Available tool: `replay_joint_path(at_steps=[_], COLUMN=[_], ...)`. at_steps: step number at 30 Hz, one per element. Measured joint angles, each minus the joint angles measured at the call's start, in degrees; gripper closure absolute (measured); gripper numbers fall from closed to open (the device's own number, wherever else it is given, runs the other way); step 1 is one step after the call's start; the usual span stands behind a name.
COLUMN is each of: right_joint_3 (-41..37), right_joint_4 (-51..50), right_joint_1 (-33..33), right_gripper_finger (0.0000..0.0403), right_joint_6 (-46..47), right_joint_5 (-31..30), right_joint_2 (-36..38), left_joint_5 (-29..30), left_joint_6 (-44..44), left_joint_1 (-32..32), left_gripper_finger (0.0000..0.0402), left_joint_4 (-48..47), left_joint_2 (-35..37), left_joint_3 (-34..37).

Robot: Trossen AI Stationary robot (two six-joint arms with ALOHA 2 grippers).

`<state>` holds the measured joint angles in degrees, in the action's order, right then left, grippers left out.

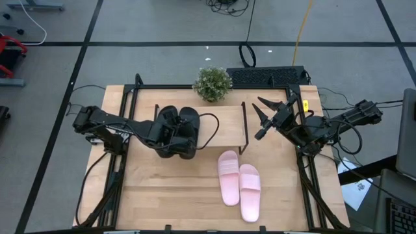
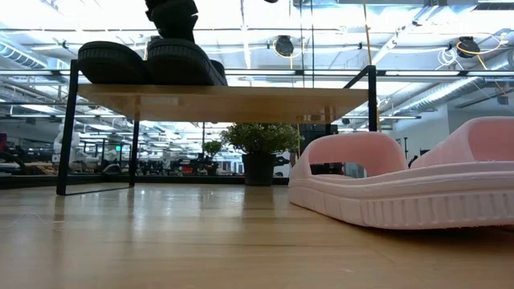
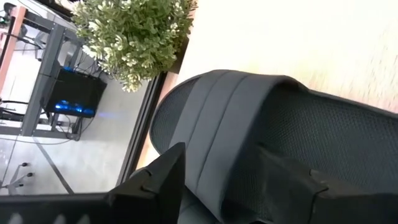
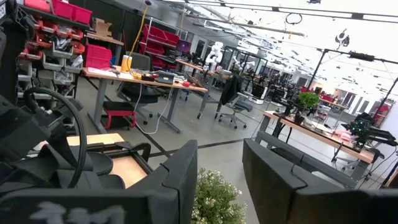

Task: Pick and place slides into the shelf
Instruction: Put the pink slide on the shelf

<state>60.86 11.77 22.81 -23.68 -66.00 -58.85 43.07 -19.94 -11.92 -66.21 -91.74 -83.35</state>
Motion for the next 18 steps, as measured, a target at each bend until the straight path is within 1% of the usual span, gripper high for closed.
replay_joint_path(at_steps=[9, 15, 18], right_joint_3=[0.0, 0.0, 0.0], right_joint_4=[0.0, 0.0, 0.0], right_joint_1=[0.0, 0.0, 0.0], right_gripper_finger=[0.0287, 0.0287, 0.0287], right_joint_6=[0.0, 0.0, 0.0], right_joint_5=[0.0, 0.0, 0.0], right_joint_2=[0.0, 0.0, 0.0], left_joint_5=[0.4, 0.5, 0.5], left_joint_6=[0.1, 1.2, 1.9], left_joint_1=[-0.7, -2.3, -3.2], left_gripper_finger=[0.0203, 0.0203, 0.0203], left_joint_4=[-0.4, -1.7, -4.6], left_joint_2=[0.0, 0.0, 0.0], left_joint_3=[-0.8, -6.9, -10.6])
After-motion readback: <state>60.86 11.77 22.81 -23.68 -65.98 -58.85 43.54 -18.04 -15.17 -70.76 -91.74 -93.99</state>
